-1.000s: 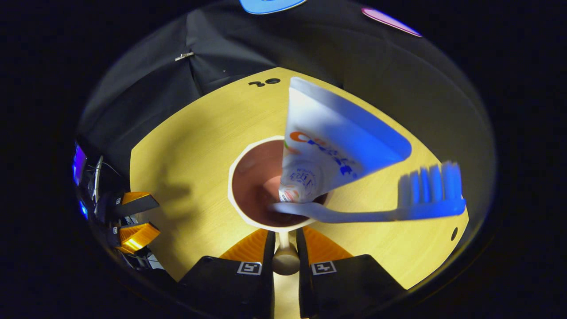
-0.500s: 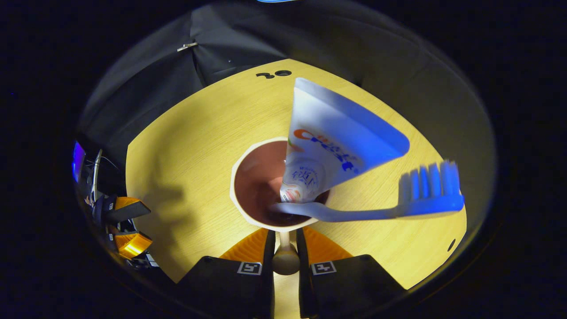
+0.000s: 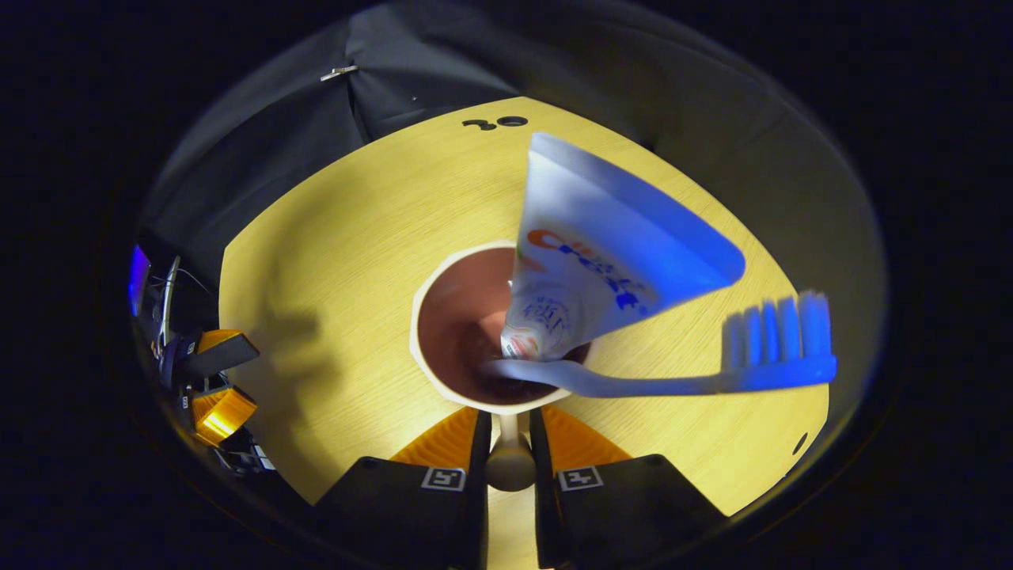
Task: Put the toothbrush and toothpaste on the desktop into the cup, then pick up the cup and place it on the coaster on the desktop.
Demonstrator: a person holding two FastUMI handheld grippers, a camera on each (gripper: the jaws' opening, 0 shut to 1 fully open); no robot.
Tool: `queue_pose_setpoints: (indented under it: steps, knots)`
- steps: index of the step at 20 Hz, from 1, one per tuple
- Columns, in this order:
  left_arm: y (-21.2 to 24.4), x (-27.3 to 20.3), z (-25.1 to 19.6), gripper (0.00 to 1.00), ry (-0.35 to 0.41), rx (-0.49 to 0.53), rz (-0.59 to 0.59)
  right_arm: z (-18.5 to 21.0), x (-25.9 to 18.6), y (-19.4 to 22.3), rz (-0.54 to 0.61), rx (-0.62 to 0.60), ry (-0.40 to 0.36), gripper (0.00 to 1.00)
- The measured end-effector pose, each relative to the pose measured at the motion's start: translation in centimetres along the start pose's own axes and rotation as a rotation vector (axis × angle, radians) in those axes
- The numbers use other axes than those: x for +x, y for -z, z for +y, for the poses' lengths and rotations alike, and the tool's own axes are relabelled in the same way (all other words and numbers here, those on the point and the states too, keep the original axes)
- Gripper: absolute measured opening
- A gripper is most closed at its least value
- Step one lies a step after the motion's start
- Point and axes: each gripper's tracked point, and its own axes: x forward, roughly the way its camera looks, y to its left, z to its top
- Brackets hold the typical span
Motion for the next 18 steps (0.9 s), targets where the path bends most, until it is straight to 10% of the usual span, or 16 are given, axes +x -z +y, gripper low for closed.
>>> queue_pose_setpoints:
  steps: [18]
  knots:
    - [-3.3,-1.7,-2.1,0.63,-0.013,0.010,-0.015,-0.3,-10.1,-2.0,-0.209,0.100,0.043,0.58]
